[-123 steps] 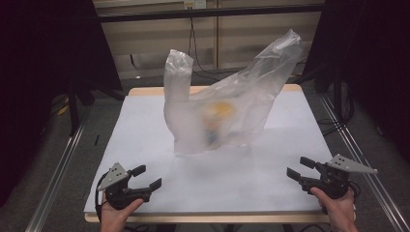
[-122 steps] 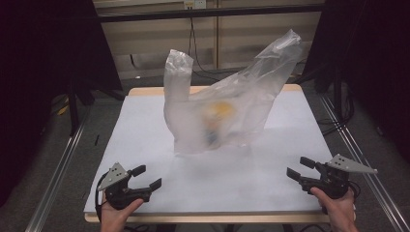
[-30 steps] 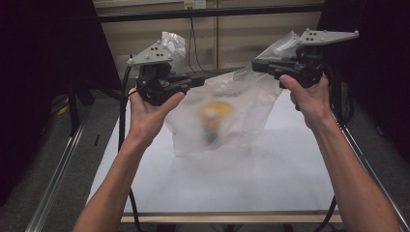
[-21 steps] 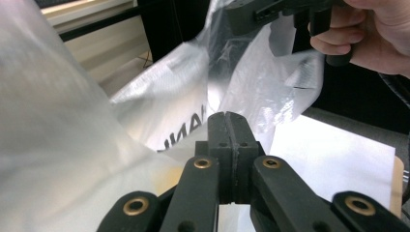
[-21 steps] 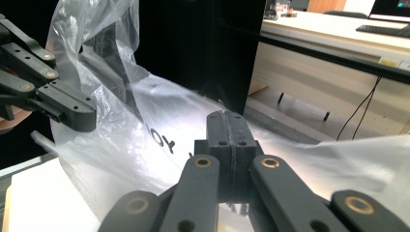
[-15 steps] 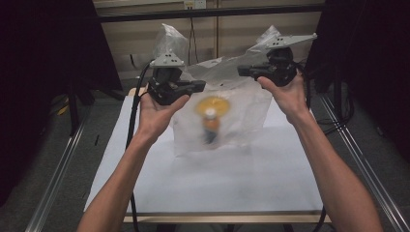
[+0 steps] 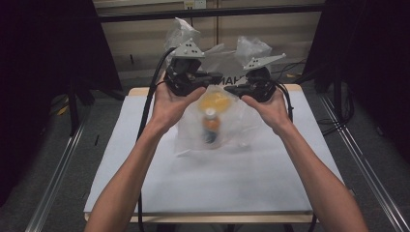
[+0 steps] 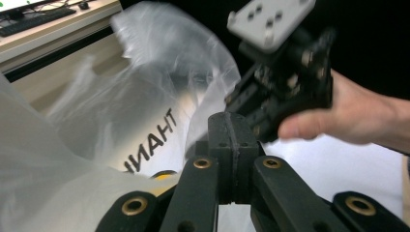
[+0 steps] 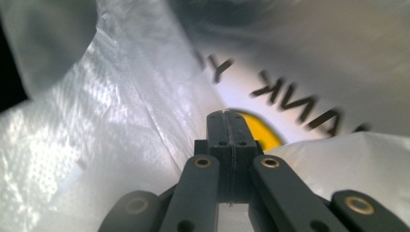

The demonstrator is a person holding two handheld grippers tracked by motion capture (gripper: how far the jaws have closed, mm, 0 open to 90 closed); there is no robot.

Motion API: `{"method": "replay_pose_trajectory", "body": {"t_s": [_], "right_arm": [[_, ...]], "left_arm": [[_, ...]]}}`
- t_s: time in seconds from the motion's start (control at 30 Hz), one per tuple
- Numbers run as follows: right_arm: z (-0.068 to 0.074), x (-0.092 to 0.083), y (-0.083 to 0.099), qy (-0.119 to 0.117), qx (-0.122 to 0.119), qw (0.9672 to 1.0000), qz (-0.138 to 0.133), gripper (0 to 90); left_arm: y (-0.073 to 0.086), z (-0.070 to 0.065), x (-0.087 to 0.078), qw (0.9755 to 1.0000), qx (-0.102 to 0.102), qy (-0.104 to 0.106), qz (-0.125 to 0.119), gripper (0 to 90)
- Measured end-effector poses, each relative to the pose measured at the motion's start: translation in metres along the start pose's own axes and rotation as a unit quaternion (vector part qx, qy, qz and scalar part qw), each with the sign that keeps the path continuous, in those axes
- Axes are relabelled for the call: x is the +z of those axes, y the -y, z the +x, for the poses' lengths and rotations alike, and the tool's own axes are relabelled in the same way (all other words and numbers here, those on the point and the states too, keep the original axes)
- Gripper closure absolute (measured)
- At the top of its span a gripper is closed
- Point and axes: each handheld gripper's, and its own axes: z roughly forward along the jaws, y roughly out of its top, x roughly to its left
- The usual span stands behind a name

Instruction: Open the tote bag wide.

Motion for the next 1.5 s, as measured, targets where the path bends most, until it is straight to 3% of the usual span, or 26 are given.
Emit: {"method": "replay_pose_trajectory", "body": {"t_s": [0.07,0.17,0.2,0.23,0.37,0.5,0.57,0.7,0.8,0.83,0.93,0.97,1.0,1.3,1.5], "right_arm": [[0.003,0.007,0.007,-0.004,0.006,1.0,0.005,90.0],[0.005,0.017,0.018,-0.014,0.015,0.9997,0.011,90.0],[0.006,0.019,0.022,-0.018,0.016,0.9996,0.012,90.0],[0.007,0.021,0.025,-0.021,0.015,0.9996,0.014,90.0],[0.011,0.026,0.036,-0.032,0.024,0.9991,0.013,90.0],[0.021,0.033,0.047,-0.045,0.022,0.9986,0.018,90.0],[0.024,0.036,0.051,-0.049,0.022,0.9983,0.021,90.0],[0.032,0.042,0.057,-0.052,0.017,0.998,0.031,90.0],[0.038,0.046,0.06,-0.052,0.008,0.9979,0.038,90.0],[0.039,0.046,0.061,-0.055,0.009,0.9978,0.037,90.0],[0.04,0.045,0.065,-0.055,0.015,0.998,0.029,90.0],[0.04,0.045,0.065,-0.055,0.015,0.998,0.029,90.0],[0.041,0.043,0.069,-0.05,0.015,0.9981,0.032,90.0],[0.037,0.037,0.082,-0.042,0.032,0.9984,0.022,90.0],[0.03,0.032,0.086,-0.034,0.048,0.9982,0.008,90.0]], "left_arm": [[0.001,0.001,0.004,1.0,-0.003,-0.002,0.004,90.0],[0.01,0.013,0.013,0.9995,-0.03,-0.003,0.012,90.0],[0.01,0.013,0.013,0.9995,-0.03,-0.003,0.012,90.0],[0.02,0.017,0.018,0.9989,-0.036,-0.013,0.025,90.0],[0.037,0.023,0.024,0.9981,-0.05,-0.016,0.032,90.0],[0.053,0.021,0.037,0.9979,-0.036,-0.014,0.052,89.8],[0.057,0.02,0.042,0.9977,-0.041,-0.009,0.053,89.9],[0.059,0.013,0.047,0.9983,-0.014,0.002,0.056,88.9],[0.06,0.005,0.051,0.9973,-0.001,-0.011,0.073,89.3],[0.062,0.008,0.05,0.9966,-0.005,-0.022,0.08,89.5],[0.075,0.02,0.049,0.995,-0.053,-0.043,0.073,90.0],[0.075,0.02,0.049,0.995,-0.053,-0.043,0.073,90.0],[0.085,0.023,0.048,0.9942,-0.066,-0.043,0.074,90.0],[0.118,0.032,0.045,0.991,-0.095,-0.045,0.082,90.0],[0.132,0.036,0.047,0.9915,-0.105,-0.018,0.075,90.0]]}}
